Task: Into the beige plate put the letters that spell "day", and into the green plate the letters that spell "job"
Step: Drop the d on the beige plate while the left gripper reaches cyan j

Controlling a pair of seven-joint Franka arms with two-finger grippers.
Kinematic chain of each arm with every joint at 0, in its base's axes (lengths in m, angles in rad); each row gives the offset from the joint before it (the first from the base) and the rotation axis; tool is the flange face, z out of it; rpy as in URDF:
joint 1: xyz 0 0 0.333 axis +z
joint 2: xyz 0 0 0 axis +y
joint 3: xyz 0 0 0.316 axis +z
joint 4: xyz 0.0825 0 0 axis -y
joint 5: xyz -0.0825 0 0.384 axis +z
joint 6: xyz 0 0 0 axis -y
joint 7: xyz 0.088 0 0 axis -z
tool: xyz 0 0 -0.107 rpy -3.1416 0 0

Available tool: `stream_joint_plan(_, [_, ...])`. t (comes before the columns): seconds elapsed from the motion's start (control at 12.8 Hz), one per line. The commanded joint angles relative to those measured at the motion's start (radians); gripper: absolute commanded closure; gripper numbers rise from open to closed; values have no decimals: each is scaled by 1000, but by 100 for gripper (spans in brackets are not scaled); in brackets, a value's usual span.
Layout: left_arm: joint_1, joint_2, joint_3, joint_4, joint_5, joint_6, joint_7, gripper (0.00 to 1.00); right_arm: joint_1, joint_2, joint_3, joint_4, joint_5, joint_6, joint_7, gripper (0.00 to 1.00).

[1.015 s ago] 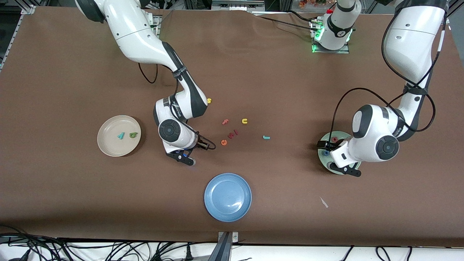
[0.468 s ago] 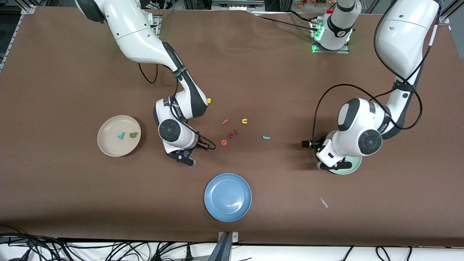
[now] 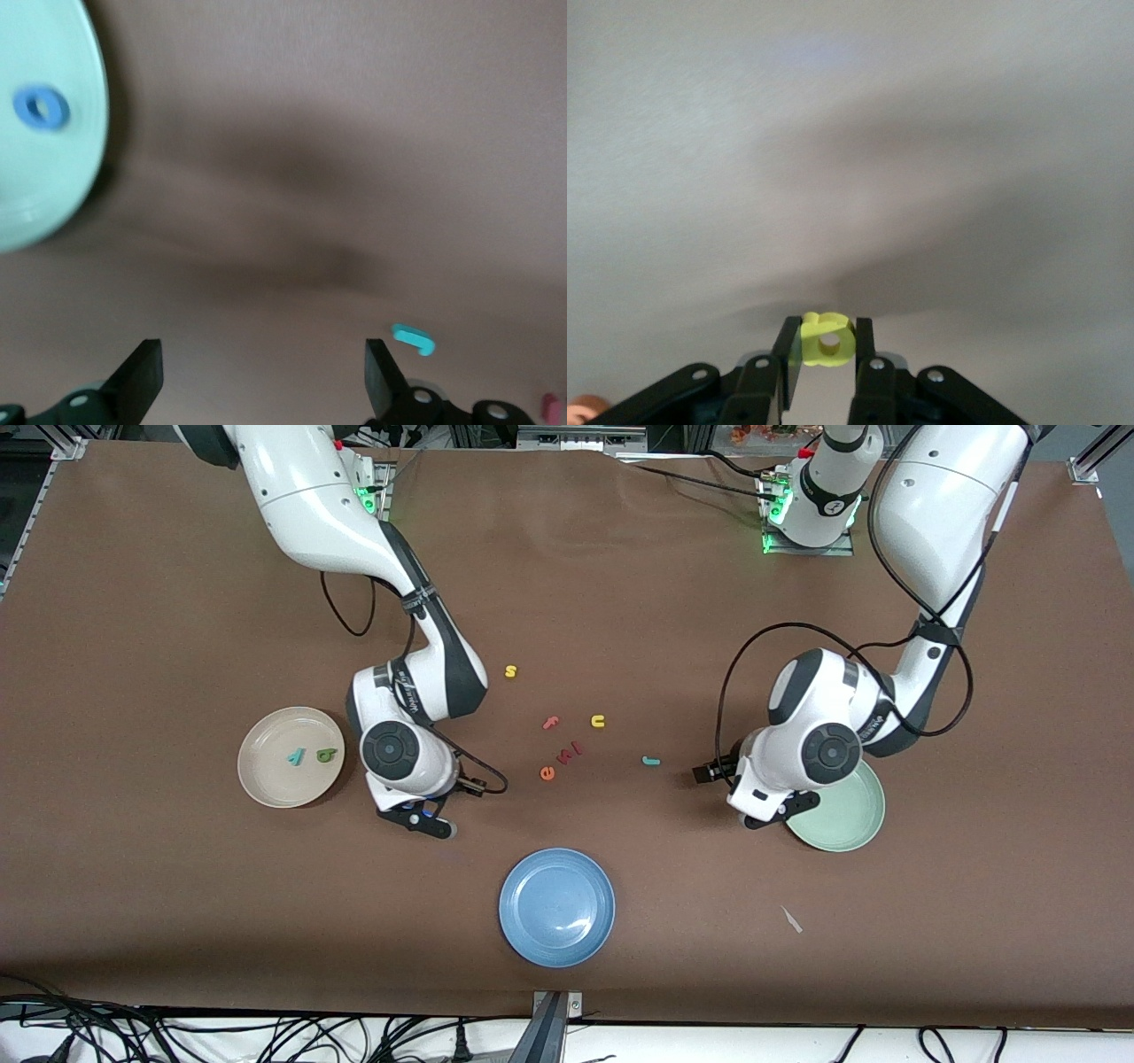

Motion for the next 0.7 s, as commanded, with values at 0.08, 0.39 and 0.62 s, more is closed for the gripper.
stream_joint_plan(0.08, [-94, 1, 7, -3, 15, 27, -298, 7, 2, -233, -94, -302, -26, 22, -292, 91])
stream_joint_plan(0.39, [-165, 35, 7, -3, 16, 123, -743, 27, 2, -370, -188, -498, -29, 34, -404, 91])
stream_joint_plan(0.62, [-170, 81, 7, 1, -5, 183, -970, 32, 2, -368, -272, -539, -28, 34, -488, 90])
